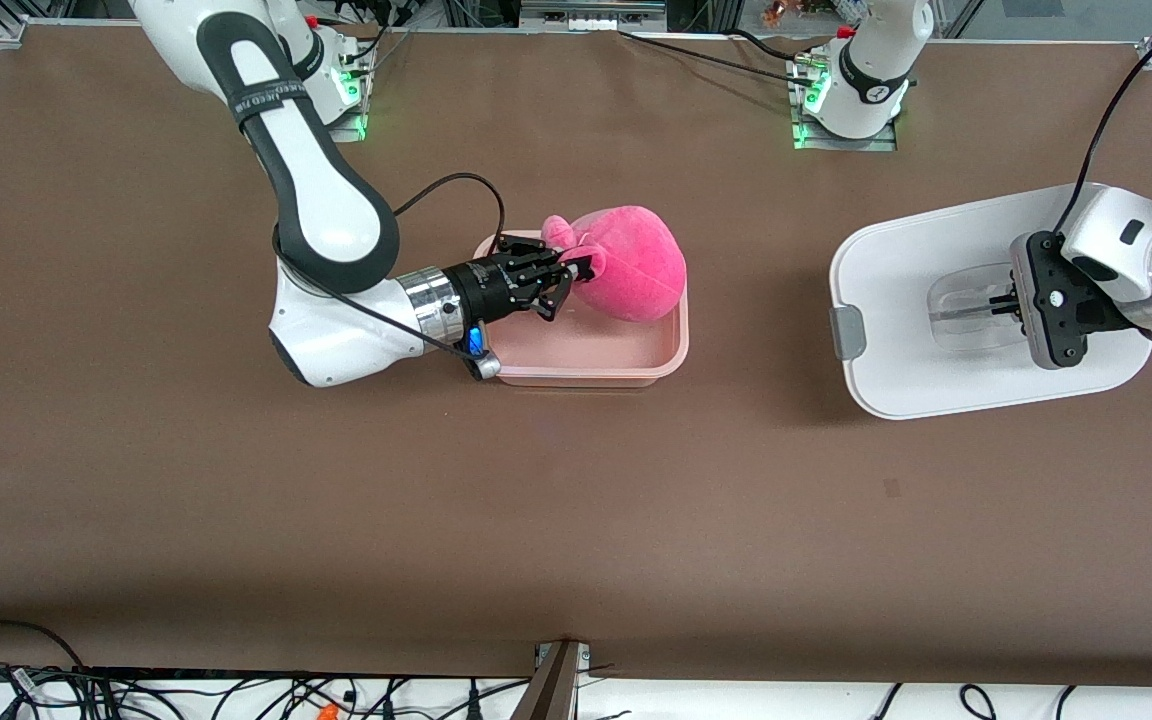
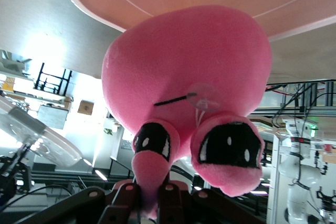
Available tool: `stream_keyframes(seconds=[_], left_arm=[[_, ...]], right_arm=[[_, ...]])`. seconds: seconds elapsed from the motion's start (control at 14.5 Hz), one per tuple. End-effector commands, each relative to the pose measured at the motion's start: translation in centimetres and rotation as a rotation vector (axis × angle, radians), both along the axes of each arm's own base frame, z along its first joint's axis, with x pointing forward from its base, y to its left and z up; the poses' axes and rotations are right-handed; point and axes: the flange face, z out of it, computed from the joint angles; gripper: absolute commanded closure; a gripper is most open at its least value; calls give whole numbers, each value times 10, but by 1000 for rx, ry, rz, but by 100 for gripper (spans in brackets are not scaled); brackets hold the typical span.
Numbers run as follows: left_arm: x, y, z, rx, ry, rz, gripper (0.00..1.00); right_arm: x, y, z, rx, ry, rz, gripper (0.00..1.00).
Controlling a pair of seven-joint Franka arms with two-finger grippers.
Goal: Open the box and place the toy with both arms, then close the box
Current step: 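Lift the pink toy with the right gripper and lower it into the tub, then open the right gripper and withdraw it while the left gripper lifts the lid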
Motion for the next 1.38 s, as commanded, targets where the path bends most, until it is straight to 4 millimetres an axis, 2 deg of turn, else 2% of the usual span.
stream_keyframes(seconds=[0.0,0.07,0.28,0.41,0.62,0.76,0.96,1.1,1.17,1.31], left_arm=[[-1,5,8,10,-2,-23,100],[-1,5,8,10,-2,-23,100],[-1,5,8,10,-2,-23,100],[-1,4,8,9,-2,-23,100],[-1,1,8,8,-1,-29,100],[-2,-14,8,4,-1,-56,100],[-7,-66,2,-5,5,-140,100],[-8,-111,-19,-11,39,-194,100],[-12,-134,-20,-7,37,-203,100],[-24,-189,-25,-14,34,-217,100]], right_arm=[[3,-11,-2,57,-15,15,12],[4,-12,-3,57,-15,14,1],[16,-34,0,68,-25,2,1],[26,-69,1,25,-37,38,1],[48,-131,34,-117,-229,174,1],[52,-164,63,-259,-405,297,1],[48,-206,106,-488,-682,582,1],[49,-233,128,-548,-802,745,1],[53,-261,136,-582,-830,788,1],[56,-290,164,-631,-924,821,0]])
